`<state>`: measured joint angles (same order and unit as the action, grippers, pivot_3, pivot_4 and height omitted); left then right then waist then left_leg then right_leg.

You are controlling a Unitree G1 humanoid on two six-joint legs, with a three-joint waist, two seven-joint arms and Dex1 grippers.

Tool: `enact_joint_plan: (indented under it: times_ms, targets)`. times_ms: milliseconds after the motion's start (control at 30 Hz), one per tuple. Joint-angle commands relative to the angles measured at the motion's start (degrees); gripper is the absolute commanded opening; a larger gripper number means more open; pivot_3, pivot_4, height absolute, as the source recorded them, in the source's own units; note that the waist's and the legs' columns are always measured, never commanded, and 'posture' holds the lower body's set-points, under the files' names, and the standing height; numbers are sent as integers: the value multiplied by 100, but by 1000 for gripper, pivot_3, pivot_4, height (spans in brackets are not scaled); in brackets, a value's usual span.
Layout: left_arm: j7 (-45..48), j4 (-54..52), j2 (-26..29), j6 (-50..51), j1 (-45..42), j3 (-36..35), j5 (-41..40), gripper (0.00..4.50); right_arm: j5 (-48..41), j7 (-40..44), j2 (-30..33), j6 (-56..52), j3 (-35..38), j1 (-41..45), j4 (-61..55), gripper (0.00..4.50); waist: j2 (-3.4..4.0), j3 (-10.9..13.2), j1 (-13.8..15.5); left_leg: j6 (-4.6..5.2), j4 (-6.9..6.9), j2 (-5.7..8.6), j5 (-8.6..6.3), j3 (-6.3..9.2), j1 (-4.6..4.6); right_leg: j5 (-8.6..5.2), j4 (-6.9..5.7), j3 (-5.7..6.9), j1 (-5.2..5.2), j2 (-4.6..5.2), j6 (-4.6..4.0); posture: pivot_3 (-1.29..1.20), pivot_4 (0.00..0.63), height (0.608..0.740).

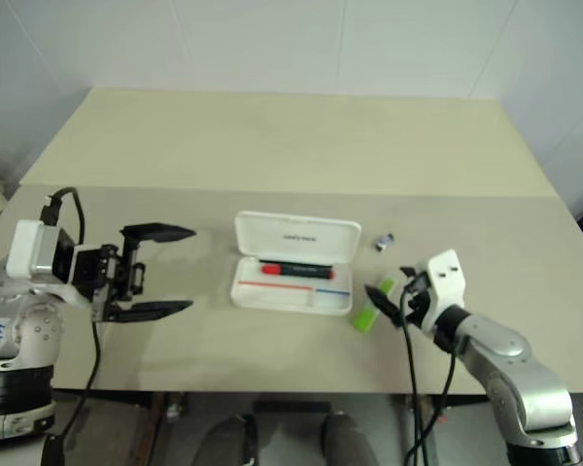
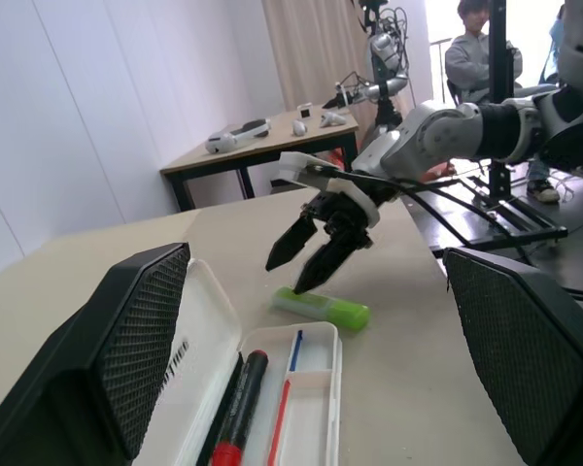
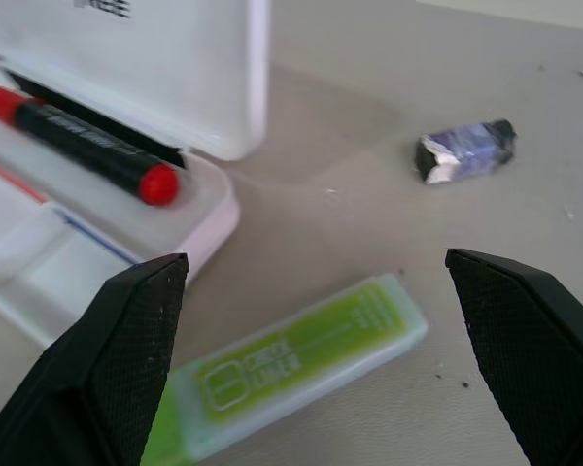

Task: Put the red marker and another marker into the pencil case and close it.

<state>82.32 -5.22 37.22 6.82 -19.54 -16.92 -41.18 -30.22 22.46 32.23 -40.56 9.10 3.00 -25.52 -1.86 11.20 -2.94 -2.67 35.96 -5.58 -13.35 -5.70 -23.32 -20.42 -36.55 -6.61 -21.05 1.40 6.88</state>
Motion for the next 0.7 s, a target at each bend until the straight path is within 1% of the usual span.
enact_joint_plan:
  times_ms: [33,200,433,700]
  targets:
    - [66,68,132,-129,17,-194,-99,4481,0,-275,-100,-258,81,42,-288,4500,-1,0,-2,0,0,0,0,1,-1,-1,1,1,0,0,-1,0,150,740]
    - [65,69,127,-176,44,-180,-87,4481,88,-557,-158,-560,113,-9,-482,4500,-1,-1,-30,1,-2,0,-1,-3,-5,-1,2,-1,-6,2,-1,0,150,740]
    - [-28,-27,59,-248,120,-116,-60,4481,-163,-879,-200,-1532,109,10,-1092,4500,-3,-2,-46,0,-15,-2,-1,-10,-10,-2,-1,-8,-23,0,-4,0,150,740]
    - [-93,-146,59,-270,273,-144,-106,4481,-176,-1261,-522,-2154,36,244,-1380,4500,-5,-3,-46,-1,-22,-2,0,-18,-21,-2,-1,-14,-42,0,-4,0,150,740]
